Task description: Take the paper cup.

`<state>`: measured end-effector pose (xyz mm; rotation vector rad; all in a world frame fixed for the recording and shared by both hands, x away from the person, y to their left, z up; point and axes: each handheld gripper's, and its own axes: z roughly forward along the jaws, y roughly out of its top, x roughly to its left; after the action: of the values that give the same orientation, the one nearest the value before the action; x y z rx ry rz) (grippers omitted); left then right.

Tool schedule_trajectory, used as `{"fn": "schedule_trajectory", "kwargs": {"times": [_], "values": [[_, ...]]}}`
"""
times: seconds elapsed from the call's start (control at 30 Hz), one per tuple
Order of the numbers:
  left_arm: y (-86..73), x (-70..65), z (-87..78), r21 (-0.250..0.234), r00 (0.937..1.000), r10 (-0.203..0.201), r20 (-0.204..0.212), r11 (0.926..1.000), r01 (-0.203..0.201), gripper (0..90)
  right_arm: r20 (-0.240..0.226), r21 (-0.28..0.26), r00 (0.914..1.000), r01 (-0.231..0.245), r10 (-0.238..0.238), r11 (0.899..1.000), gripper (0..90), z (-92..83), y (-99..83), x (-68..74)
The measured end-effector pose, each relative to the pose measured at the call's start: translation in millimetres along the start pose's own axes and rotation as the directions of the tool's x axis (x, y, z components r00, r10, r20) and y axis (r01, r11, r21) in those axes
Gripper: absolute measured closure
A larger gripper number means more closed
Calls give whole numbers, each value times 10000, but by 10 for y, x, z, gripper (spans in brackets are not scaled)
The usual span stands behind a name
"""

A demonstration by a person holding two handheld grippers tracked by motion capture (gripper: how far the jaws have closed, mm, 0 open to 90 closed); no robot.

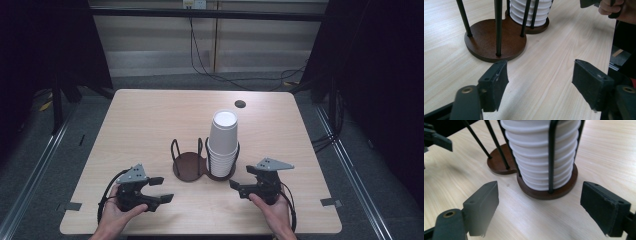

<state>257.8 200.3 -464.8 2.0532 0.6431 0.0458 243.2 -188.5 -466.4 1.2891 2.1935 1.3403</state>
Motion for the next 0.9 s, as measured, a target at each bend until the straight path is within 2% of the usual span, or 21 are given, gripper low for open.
{"fn": "schedule_trajectory", "kwargs": {"times": [0.07, 0.13, 0.3, 0.37, 0.5, 0.6, 0.67, 0.77, 0.9], "values": [[3, 6, 6, 5, 10000, -26, 50, 10000, 26, 302, -327, 135, 9990, -301, 305, 9995, 248, -10, -4, -25], [3, 14, 10, 42, 10000, -50, 30, 10000, 50, 297, -422, 158, 9981, -432, 439, 9989, 211, -16, -2, -34], [-13, 18, 9, 16, 9997, -230, -125, 9997, 231, 247, -369, 216, 9977, -557, 565, 9982, 208, -44, 24, -51], [-19, 22, 0, 26, 9995, -294, -100, 9996, 294, 205, -523, 342, 9964, -654, 671, 9973, 229, -48, 29, -54], [-29, 28, -17, 10, 9991, -399, -143, 9992, 399, 196, -354, 401, 9984, -432, 447, 9983, 242, -45, 43, -42], [-36, 27, -27, -58, 9993, -374, 18, 9993, 374, 170, -294, 339, 9988, -391, 401, 9987, 249, -62, 55, -41], [-39, 26, -35, -72, 9992, -359, 152, 9993, 360, 168, -406, 263, 9986, -343, 353, 9991, 250, -101, 79, -39], [-41, 20, -35, -64, 9992, -359, 198, 9993, 361, 168, -579, 167, 9969, -524, 532, 9985, 251, -143, 107, -30], [-45, 26, -35, -15, 9991, -389, 188, 9992, 390, 168, -702, 12, 9962, -510, 510, 9987, 259, -174, 138, -9]]}}
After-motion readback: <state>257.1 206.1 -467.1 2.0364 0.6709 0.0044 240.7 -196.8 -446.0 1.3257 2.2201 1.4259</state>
